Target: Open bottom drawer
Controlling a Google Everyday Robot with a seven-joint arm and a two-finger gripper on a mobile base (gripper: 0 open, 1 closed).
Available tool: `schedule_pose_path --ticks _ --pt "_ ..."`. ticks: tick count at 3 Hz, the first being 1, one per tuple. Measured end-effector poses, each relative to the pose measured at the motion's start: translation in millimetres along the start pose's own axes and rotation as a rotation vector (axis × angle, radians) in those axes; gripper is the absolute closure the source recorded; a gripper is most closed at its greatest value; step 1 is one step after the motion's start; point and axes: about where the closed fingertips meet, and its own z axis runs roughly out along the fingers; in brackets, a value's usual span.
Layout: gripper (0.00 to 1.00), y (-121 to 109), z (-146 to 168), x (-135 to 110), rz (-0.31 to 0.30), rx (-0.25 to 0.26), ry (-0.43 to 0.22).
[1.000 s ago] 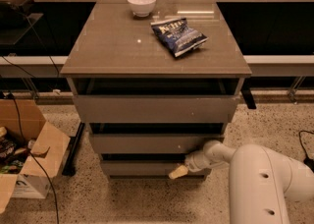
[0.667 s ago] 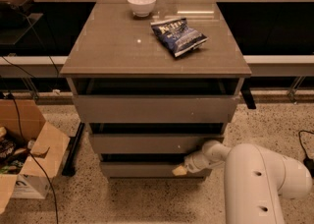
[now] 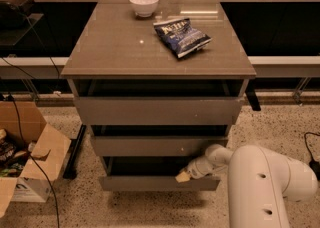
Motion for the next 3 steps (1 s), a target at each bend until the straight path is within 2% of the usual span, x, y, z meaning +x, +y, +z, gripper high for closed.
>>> schedule_pose_path --ticks 1,2,3 --pt "0.38 0.0 0.0 0.0 0.0 0.0 0.0" --pt "0.15 0.1 0.1 0.1 0.0 0.0 0.0" --pt "0.0 0.8 0.9 0.6 0.0 -0.003 0.004"
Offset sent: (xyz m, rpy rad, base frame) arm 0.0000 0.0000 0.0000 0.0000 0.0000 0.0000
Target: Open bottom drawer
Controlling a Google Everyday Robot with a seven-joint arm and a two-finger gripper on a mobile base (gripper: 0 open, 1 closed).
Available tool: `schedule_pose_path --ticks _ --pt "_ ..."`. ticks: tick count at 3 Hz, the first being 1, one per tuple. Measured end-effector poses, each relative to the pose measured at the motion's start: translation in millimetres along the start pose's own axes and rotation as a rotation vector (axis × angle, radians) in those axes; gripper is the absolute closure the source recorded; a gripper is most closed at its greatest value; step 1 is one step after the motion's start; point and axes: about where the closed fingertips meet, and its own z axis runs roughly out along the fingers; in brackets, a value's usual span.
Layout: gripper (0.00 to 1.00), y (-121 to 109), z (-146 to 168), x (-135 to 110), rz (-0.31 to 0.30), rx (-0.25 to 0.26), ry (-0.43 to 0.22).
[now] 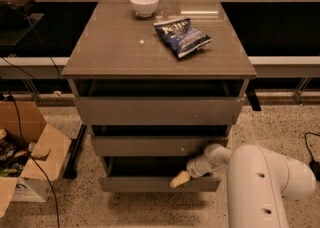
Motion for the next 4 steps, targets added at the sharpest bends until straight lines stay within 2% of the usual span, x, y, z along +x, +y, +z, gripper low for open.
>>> schedule_pose_path --ticks 1,2,3,4 --pt "0.0 6.3 1.6 11.0 0.006 0.0 0.056" --pt "0.27 19.6 8.6 47.6 0.039 -0.031 0.181" --pt "0.5 22.3 7.1 54.5 0.05 -0.036 0.201" --pt "0.46 34.6 -2.3 75.5 0.097 -0.031 0.223"
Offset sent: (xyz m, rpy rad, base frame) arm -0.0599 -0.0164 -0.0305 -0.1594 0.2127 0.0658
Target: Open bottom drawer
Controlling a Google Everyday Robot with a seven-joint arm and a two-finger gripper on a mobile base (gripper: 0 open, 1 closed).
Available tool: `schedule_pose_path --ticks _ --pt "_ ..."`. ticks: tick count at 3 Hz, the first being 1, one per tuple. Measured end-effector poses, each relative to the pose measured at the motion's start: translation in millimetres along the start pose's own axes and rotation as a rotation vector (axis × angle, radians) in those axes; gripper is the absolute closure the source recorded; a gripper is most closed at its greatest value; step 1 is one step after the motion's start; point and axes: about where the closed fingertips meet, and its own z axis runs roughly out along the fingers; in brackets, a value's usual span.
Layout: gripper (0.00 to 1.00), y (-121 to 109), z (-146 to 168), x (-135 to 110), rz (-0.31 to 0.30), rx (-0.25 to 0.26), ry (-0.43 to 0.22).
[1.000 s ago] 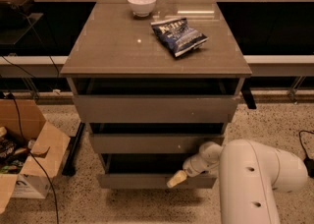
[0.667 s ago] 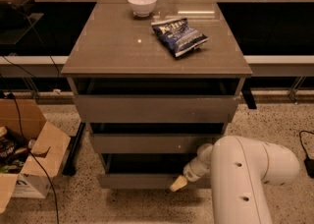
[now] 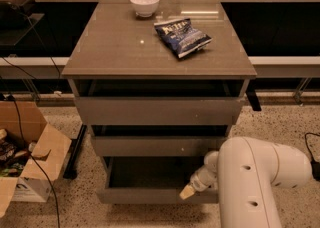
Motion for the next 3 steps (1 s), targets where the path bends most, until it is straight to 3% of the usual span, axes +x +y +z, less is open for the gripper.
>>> schedule_pose_path --ticks 2,3 --pt "0.01 38.9 13.9 55.8 0.136 -0.064 0.033" --pt "0.0 52.0 16.9 79.4 0.206 -0.082 0.05"
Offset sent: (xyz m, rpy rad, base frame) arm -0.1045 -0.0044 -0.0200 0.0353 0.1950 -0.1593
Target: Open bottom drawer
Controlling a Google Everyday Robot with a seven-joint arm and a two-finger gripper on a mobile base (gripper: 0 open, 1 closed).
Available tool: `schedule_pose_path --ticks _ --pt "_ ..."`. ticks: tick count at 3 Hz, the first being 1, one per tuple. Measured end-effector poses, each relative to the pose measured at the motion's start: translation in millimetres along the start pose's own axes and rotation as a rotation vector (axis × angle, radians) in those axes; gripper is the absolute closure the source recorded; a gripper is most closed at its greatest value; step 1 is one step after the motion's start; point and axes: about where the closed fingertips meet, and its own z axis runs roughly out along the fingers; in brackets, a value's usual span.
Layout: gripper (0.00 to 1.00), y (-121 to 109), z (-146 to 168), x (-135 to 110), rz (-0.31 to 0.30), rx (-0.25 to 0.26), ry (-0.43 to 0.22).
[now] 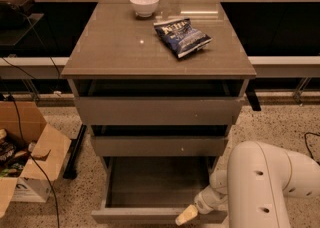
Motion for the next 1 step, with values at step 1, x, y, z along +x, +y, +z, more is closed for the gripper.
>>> schedule_pose_path --ticks 1 --pt "0.0 3.1 1.3 15.7 0.05 -0.01 0.005"
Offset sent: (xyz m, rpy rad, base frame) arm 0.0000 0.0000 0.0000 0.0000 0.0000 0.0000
